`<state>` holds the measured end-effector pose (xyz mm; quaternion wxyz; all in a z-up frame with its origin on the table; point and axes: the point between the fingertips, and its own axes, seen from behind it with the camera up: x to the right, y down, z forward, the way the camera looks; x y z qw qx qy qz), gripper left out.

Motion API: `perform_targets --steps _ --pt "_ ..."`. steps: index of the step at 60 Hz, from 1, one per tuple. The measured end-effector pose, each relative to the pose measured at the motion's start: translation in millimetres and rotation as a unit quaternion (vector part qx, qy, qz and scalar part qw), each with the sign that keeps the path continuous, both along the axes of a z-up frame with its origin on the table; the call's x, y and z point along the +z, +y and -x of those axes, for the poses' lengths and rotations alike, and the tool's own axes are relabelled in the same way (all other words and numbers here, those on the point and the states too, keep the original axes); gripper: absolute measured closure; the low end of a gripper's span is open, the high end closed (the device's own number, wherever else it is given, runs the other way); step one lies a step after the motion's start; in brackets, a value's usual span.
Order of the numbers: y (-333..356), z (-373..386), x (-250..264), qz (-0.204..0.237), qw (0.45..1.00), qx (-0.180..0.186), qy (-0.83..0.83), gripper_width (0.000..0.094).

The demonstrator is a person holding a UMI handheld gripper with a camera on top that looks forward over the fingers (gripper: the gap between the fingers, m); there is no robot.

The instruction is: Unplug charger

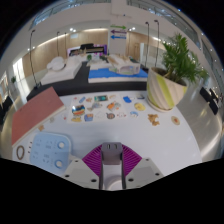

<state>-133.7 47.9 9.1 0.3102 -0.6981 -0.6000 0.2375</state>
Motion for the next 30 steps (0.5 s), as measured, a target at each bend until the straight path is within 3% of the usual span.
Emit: perform_targets --steps 5,14,15,30 --pt "10.1 2.1 -18.7 -0.007 1.000 -0.006 -0.020 0.0610" --pt "20.5 -6.3 18.5 0.001 1.000 -0.026 0.001 0.0088" --pt "19.8 -10.6 26.7 0.003 1.000 -0.026 0.004 0.0064" --pt "0.7 -154.0 173.0 -0.011 1.000 -0.010 0.028 0.0089"
